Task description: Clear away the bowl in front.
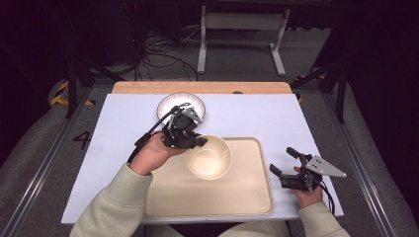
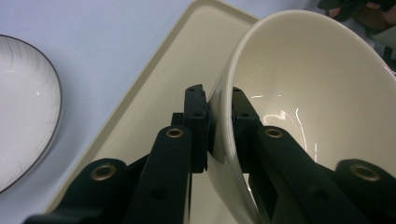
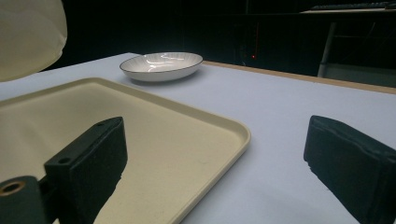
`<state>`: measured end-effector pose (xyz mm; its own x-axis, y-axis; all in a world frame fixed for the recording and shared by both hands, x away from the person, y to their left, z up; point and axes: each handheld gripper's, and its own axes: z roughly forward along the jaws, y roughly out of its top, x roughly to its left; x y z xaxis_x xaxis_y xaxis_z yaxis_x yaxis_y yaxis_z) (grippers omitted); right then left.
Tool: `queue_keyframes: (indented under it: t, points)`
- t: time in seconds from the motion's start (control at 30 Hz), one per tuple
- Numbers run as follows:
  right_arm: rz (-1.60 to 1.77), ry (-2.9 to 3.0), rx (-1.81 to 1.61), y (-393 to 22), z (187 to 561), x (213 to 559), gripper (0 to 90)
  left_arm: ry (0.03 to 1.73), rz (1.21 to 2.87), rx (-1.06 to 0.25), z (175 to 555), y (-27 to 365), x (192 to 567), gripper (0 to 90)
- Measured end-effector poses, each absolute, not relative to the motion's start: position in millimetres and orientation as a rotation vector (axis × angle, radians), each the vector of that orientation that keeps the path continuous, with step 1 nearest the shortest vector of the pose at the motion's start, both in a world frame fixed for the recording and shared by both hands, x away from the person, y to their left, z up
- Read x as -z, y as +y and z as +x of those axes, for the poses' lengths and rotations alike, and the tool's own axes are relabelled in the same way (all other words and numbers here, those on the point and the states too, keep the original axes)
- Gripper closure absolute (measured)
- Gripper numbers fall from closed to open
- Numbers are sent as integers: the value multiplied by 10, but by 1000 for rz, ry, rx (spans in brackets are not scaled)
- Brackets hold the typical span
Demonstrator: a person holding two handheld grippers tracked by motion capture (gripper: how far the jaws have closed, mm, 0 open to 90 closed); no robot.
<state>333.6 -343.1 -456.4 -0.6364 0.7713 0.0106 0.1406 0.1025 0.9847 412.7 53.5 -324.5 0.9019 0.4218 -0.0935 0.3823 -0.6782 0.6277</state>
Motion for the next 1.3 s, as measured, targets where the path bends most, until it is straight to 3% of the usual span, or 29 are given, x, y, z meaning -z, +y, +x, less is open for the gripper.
queue_keyframes:
  t: [0.8, 1.3]
  points:
    - [883, 1867, -1573, -3429, 3336, 4564, 65, 468, 2540, 16, 4074, 225, 3528, 819]
    - [878, 1870, -1576, -3430, 3335, 4564, 66, 456, 2639, 1, 4064, 71, 3700, 819]
